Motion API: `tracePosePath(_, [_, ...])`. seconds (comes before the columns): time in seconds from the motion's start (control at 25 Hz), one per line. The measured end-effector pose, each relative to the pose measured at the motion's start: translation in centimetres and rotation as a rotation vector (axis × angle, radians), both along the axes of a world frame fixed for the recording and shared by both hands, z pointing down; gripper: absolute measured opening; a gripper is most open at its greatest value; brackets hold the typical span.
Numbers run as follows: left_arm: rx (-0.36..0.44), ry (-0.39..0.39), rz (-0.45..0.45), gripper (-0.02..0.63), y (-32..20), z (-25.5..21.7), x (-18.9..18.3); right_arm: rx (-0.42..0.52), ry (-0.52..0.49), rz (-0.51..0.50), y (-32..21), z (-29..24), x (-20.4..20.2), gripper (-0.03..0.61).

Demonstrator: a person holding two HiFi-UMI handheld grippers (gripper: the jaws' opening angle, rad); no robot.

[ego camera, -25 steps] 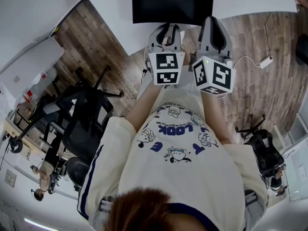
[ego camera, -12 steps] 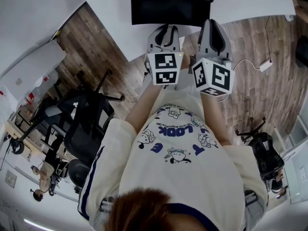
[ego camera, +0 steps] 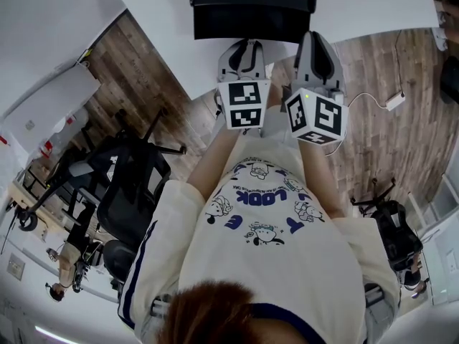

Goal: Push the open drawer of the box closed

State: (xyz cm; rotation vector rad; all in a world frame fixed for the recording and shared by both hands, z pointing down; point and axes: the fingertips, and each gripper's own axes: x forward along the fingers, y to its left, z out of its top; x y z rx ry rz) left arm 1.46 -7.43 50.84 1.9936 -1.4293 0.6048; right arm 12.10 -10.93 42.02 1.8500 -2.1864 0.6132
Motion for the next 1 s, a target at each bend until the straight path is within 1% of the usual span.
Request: tracePosePath(1.0, [0.017,-0.007,-0.018,0.075,-4.8,-0.4,0.3,-0.043,-0.027,-0.004,-3.1,1.0,0.8,0.044])
